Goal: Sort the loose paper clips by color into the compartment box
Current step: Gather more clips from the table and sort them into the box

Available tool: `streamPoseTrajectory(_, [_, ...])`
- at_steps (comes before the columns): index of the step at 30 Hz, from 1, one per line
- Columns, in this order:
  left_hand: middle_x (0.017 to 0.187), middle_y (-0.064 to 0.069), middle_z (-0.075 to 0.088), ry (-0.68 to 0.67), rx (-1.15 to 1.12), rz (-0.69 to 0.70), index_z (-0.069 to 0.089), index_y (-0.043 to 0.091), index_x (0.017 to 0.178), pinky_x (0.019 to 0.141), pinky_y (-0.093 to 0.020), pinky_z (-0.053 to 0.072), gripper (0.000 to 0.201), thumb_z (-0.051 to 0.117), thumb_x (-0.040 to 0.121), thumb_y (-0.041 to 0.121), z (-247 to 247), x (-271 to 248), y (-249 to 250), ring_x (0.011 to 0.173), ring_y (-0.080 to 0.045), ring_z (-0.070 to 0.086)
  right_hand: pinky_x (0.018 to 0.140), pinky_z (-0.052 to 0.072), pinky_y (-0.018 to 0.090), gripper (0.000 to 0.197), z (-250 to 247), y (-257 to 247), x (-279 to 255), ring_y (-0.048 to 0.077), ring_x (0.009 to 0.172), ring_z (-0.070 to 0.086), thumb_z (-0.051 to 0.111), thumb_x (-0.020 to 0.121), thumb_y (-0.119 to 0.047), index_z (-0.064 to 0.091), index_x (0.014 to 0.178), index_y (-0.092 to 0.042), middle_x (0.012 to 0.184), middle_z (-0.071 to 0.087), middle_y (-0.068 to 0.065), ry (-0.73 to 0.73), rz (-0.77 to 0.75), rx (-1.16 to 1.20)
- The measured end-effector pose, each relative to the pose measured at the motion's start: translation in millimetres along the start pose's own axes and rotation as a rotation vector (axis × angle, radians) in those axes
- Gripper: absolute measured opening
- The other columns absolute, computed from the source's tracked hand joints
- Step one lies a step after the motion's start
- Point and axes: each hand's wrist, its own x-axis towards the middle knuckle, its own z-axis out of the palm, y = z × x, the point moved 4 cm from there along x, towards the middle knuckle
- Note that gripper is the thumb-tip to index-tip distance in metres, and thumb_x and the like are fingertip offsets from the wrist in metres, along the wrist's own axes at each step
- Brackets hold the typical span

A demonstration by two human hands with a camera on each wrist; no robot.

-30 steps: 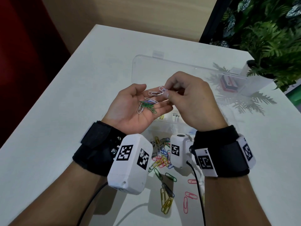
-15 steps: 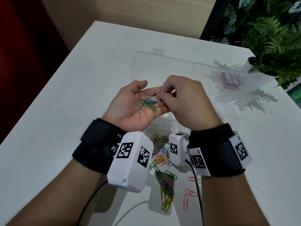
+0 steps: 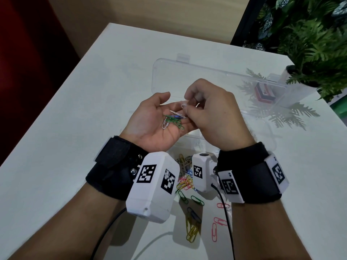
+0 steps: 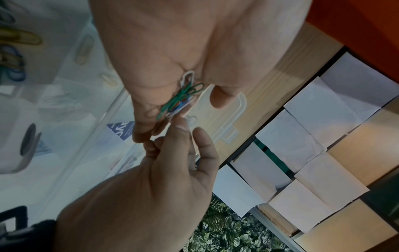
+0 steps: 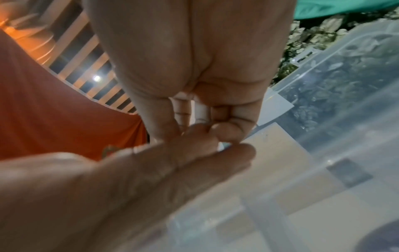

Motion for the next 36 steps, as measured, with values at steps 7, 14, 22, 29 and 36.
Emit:
streamPoseTrajectory(7, [0.086, -0.025, 0.065, -0.015, -0.048, -0.004, 0.065, -0.018, 0.089, 0.062, -0.032, 0.057, 0.053, 0.036, 0.088, 0.027, 0.7, -1.9, -0.3, 0.065, -0.029, 0.066, 0.056, 0.036, 0.005, 0.015, 5.5, -2.9, -2.0, -0.003, 0.063, 0.051, 0.067, 0.082, -0.021, 0.073, 0.097, -0.023, 0.065, 0.054, -0.016, -0.185, -0.006, -0.084])
streamPoseTrajectory(14, [0.088, -0.025, 0.063, -0.003, -0.065, -0.007, 0.063, -0.019, 0.094, 0.061, -0.033, 0.057, 0.054, 0.037, 0.088, 0.028, 3.0, -1.7, -3.7, 0.064, -0.030, 0.066, 0.052, 0.030, 0.010, 0.006, 3.7, 0.0, -2.8, 0.001, 0.062, 0.047, 0.066, 0.083, -0.021, 0.069, 0.087, -0.019, 0.065, 0.051, -0.013, -0.192, -0.019, -0.156])
streamPoseTrajectory(22, [0.090, -0.018, 0.056, 0.050, -0.047, -0.007, 0.055, -0.012, 0.101, 0.089, -0.043, 0.054, 0.048, 0.034, 0.093, 0.030, 2.6, 0.1, -7.8, 0.091, -0.020, 0.054, 0.053, 0.033, 0.012, 0.008, -2.9, 5.2, -1.5, 0.002, 0.060, 0.046, 0.059, 0.088, -0.021, 0.064, 0.084, -0.017, 0.062, 0.051, -0.011, -0.134, -0.021, -0.189])
streamPoseTrajectory(29, [0.123, -0.035, 0.056, 0.176, 0.063, 0.070, 0.050, -0.011, 0.125, 0.095, -0.050, 0.046, 0.053, 0.035, 0.097, 0.031, -7.9, 0.9, 9.7, 0.113, -0.048, 0.056, 0.050, 0.033, 0.014, 0.014, -31.8, 31.5, -0.5, 0.001, 0.049, 0.049, 0.059, 0.087, -0.018, 0.059, 0.073, -0.018, 0.052, 0.051, -0.011, 0.027, 0.117, -0.171])
streamPoseTrajectory(36, [0.121, -0.031, 0.060, 0.147, -0.029, 0.118, 0.053, -0.010, 0.123, 0.083, -0.055, 0.051, 0.049, 0.037, 0.096, 0.028, -9.3, 0.1, 11.6, 0.108, -0.045, 0.060, 0.059, 0.036, 0.030, 0.019, -16.8, 51.0, -2.4, 0.023, 0.066, 0.052, 0.063, 0.085, -0.018, 0.063, 0.075, -0.003, 0.066, 0.059, 0.005, -0.111, 0.212, -0.315])
